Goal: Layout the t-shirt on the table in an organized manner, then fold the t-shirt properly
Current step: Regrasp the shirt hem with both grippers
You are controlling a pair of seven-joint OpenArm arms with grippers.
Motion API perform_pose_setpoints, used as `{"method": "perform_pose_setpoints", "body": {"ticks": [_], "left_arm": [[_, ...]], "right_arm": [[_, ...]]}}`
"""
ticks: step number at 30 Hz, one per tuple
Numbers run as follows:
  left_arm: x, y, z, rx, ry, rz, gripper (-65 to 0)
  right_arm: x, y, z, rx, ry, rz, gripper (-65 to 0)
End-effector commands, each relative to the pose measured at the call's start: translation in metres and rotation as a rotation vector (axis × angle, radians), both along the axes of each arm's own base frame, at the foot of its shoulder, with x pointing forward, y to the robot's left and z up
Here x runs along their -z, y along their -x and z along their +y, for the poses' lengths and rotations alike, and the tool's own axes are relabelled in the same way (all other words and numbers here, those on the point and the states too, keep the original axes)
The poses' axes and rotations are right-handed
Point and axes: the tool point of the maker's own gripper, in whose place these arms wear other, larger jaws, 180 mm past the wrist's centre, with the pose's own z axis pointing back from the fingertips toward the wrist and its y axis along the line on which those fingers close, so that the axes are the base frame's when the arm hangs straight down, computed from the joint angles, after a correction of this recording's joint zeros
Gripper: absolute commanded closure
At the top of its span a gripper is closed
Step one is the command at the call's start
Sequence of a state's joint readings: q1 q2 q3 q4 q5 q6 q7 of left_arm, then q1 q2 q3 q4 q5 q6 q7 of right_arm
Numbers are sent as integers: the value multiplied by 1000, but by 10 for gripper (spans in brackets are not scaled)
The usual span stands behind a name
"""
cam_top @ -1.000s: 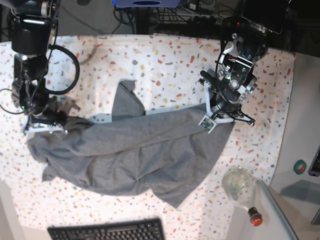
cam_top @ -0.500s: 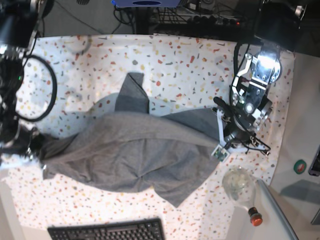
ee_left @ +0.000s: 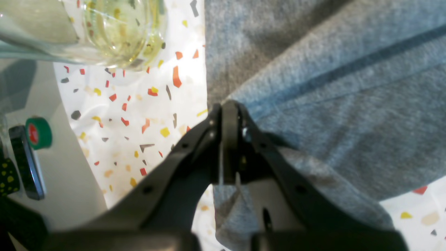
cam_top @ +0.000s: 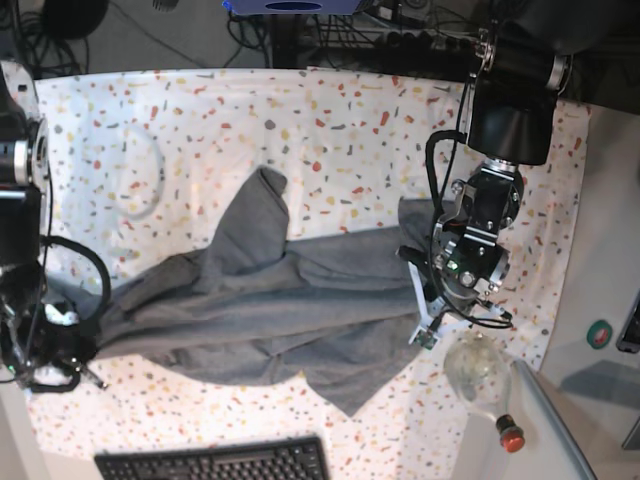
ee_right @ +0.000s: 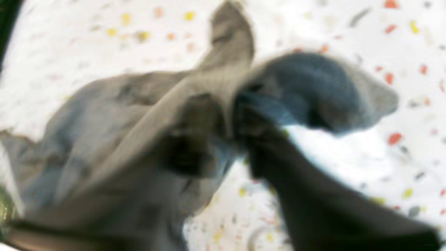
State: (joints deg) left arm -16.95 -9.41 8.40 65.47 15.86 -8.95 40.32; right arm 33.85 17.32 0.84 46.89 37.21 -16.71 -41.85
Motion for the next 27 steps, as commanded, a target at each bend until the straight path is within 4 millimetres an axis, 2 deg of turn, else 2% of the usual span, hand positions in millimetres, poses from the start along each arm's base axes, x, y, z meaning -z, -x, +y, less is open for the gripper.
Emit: {"method": "perform_pose_setpoints", "body": {"ticks": [1, 2, 4, 6, 8, 11, 15, 18, 20, 23, 27], "left_arm": [[-19, -16, 7, -9, -14, -58, 0], [-15, -11, 13, -13, -26, -47, 0], [-11, -4, 21, -12, -44, -35, 0], [-9, -1, 26, -15, -54, -28, 0], [-2, 10, 39, -20, -78, -3, 0], [8, 25, 52, -17, -93, 10, 0], [23, 44, 53, 7, -90, 27, 0], [28, 49, 53, 8, -89, 38, 0], [30, 53, 54, 7, -89, 45, 0], [30, 53, 53, 7, -87, 45, 0], [30, 52, 53, 7, -87, 44, 0]], "right_arm": [[-24, -7, -3, -8, -9, -81, -294], [-30, 5, 10, -50, -24, -117, -375], [-41, 28, 49, -124, -63, -188, -491], [-42, 57, 78, -165, -88, -222, -537], [-28, 77, 101, -173, -126, -209, -531], [11, 98, 129, -176, -157, -146, -521], [62, 124, 178, -309, -134, -33, -513], [85, 137, 195, -365, -105, 4, -483], [94, 144, 206, -402, -89, 13, -468], [92, 147, 229, -450, -105, 7, -468], [70, 158, 254, -500, -138, -58, -468]]}}
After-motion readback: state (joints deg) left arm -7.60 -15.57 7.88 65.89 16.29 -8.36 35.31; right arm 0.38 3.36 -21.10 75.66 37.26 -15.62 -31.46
